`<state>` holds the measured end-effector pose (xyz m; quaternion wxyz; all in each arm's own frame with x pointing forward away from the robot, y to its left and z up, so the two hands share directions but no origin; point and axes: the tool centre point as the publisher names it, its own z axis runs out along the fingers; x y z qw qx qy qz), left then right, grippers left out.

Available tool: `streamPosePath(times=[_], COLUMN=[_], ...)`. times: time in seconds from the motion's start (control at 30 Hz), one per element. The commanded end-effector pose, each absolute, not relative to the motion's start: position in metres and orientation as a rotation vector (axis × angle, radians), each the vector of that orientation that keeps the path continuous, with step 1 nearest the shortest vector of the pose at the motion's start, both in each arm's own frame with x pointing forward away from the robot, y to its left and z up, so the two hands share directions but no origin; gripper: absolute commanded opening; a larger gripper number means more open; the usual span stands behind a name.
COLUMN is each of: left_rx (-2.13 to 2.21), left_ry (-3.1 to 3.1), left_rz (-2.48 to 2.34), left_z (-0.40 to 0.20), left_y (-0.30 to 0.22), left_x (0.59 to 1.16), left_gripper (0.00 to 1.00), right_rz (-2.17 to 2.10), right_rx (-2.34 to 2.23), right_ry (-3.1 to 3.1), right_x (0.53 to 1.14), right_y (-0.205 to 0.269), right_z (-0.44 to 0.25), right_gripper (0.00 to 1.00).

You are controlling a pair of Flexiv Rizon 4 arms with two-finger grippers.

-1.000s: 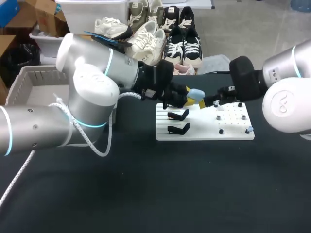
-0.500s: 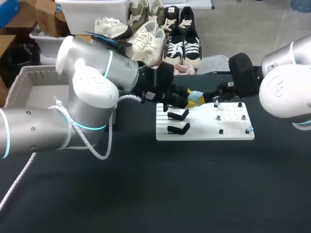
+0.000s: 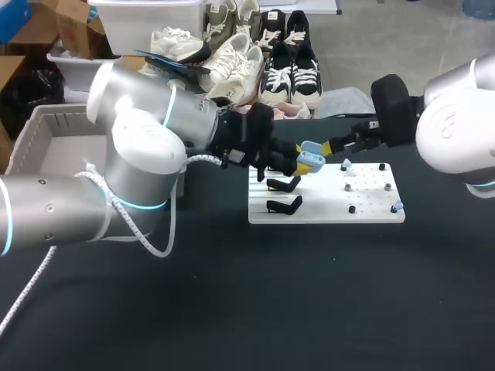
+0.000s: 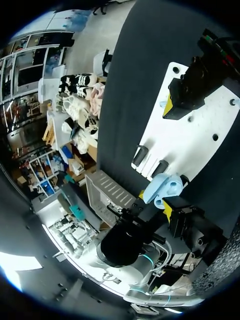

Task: Pick up each earbud case from the left stands, insert the matching earbuds, close the lid, and place the case in the box.

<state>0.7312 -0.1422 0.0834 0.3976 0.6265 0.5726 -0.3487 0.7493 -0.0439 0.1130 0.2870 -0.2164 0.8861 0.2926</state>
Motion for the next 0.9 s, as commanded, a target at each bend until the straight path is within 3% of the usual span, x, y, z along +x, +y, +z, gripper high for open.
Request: streamPosePath(times=[0.03,0.57,0.9], left_rx=[1.529,1.344,1.305], left_ry=[1.395,1.256,1.263], left_rz=[-0.906,-1.002,-1.061], left_z=[0.076,0.080,0.077], left_y=[-0.137,-0.154,-0.160], left_x=[0.727,0.724,0.722], left_gripper=[0.00,0.00,0.00], right_rz=[0.738,0.644,0.620], right_rx=[-0.541,-0.364,-0.338], right_ry=[2.364,2.367,2.374], right_x=[0.735,0.705,0.702], right_y=[-0.061,-0.118,-0.127], right_z=[0.121,0.124,0.125], right_gripper=[1.00,1.00,1.00])
